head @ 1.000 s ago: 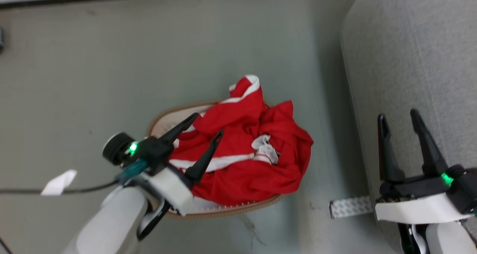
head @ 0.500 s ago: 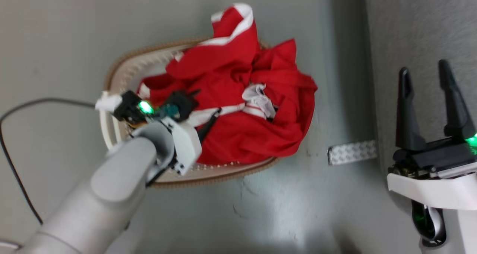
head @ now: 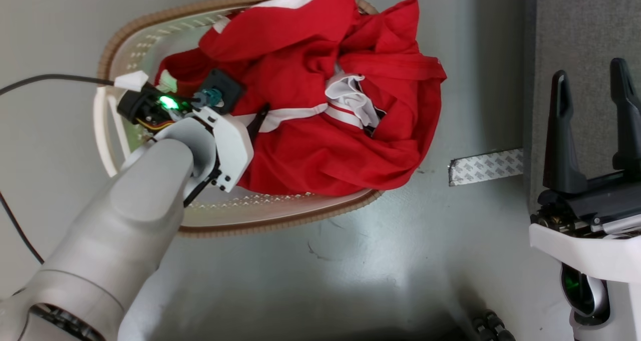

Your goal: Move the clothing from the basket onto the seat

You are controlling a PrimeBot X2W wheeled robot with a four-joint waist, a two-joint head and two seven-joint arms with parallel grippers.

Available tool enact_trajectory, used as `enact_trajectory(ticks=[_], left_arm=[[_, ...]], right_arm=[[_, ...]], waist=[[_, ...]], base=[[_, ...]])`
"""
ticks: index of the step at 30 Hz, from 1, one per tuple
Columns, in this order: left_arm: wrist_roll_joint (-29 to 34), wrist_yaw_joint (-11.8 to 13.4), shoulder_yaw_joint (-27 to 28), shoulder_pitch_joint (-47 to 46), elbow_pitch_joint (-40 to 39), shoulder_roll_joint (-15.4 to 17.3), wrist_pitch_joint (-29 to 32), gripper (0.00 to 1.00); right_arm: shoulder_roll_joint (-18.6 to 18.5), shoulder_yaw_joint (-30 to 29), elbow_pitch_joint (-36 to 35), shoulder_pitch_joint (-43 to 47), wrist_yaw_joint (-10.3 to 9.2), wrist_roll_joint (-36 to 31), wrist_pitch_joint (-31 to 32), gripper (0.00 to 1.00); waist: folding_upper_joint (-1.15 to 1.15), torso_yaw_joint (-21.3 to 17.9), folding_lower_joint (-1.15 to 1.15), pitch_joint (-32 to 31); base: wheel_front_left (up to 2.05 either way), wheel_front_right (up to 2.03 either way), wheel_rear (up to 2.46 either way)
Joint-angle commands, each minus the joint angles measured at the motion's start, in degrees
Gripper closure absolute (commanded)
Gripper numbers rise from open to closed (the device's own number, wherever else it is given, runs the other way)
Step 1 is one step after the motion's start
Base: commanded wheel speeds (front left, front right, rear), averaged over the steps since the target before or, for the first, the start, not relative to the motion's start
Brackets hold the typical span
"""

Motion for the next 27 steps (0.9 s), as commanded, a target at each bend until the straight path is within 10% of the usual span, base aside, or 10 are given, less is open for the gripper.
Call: enact_trajectory(ticks=[1,2,3,4,18,27], left_arm=[[-0.26,0.09,-0.28,-0.93,1.23,-0.07,-0.56,0.0],[-0.24,0.09,-0.54,-1.06,1.98,-0.29,-0.8,0.0],[-0.44,0.09,-0.84,-1.12,2.65,-0.51,-1.07,0.62],[-0.81,0.09,-1.11,-1.09,3.22,-0.86,-1.32,1.0],[-15.23,0.08,-5.66,6.18,-0.39,-4.74,-5.11,1.0],[-25.08,0.09,-8.38,13.71,-8.56,-0.81,-6.49,1.0]], right_arm=[[-0.13,-0.2,-0.49,-0.28,-0.12,-0.24,0.02,0.0],[-0.12,-0.22,-0.59,-0.06,-0.12,-0.22,0.02,0.0],[-0.12,-0.27,-0.69,0.19,-0.12,-0.2,0.02,0.0],[-0.13,-0.38,-0.72,0.45,-0.12,-0.21,0.02,0.0],[-0.13,-1.38,2.94,2.12,-0.12,-0.05,0.03,0.0],[-0.15,-2.01,7.65,7.39,-0.12,0.91,0.02,0.0]], waist=[[0.0,-0.48,-0.01,0.29],[0.0,-0.62,-0.01,0.29],[0.0,-0.71,-0.01,0.24],[0.0,-0.73,-0.01,0.11],[0.0,2.23,-0.01,-11.16],[0.0,5.8,-0.01,-27.84]], base=[[0.0,0.0,0.0],[0.0,0.0,0.0],[0.0,0.0,0.0],[0.0,0.0,0.0],[0.0,0.0,0.0],[0.0,0.0,0.0]])
